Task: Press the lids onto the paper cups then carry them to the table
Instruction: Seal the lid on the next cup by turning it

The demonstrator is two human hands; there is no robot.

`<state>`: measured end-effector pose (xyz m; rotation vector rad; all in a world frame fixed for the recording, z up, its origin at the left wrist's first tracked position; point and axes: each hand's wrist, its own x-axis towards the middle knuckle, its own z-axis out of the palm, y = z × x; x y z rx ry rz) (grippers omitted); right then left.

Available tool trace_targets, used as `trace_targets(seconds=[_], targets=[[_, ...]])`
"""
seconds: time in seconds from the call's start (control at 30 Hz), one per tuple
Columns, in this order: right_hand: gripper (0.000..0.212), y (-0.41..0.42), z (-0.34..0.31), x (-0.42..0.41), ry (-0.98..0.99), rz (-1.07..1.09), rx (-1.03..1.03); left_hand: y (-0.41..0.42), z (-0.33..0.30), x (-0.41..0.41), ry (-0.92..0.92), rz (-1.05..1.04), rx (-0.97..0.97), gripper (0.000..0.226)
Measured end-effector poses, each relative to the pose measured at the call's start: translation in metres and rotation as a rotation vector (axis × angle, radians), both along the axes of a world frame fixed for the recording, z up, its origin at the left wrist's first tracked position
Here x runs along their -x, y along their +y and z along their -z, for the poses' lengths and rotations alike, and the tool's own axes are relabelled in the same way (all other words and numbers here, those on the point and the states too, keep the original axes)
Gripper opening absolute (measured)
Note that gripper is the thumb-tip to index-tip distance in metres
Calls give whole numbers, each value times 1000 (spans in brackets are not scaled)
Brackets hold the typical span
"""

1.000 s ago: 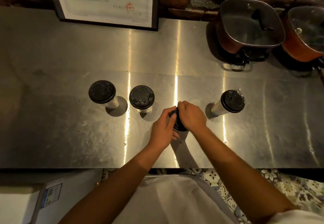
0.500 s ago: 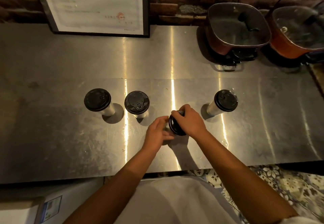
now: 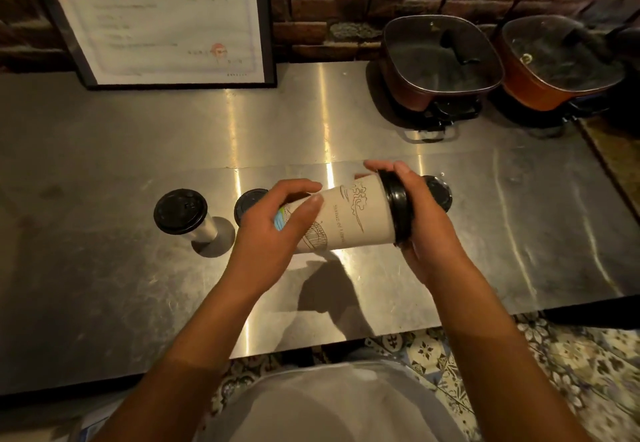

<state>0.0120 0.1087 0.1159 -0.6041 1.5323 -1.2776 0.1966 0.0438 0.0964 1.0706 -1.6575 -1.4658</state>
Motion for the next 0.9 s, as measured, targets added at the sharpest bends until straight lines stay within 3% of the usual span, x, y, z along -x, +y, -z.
trace_targets(seconds=[0.1, 0.17, 0.33, 0.5, 0.7, 0.9], targets=[[43, 12, -16, 1, 129, -134, 139, 2, -21, 5, -23, -42, 33, 26], [50, 17, -20, 8, 148, -109, 171, 6, -34, 11, 20, -43, 51, 24], [43, 17, -40, 31, -153, 21, 113, 24, -51, 30, 143, -16, 268, 44], [41, 24, -48, 51, -195, -42, 122, 37, -50, 57, 77, -25, 576, 42], [58, 25, -56, 71, -176, -75, 131, 55, -41, 73, 33, -145, 404, 37], [30, 22, -44, 76, -129, -19, 168, 48, -45, 82, -38, -175, 241, 21]])
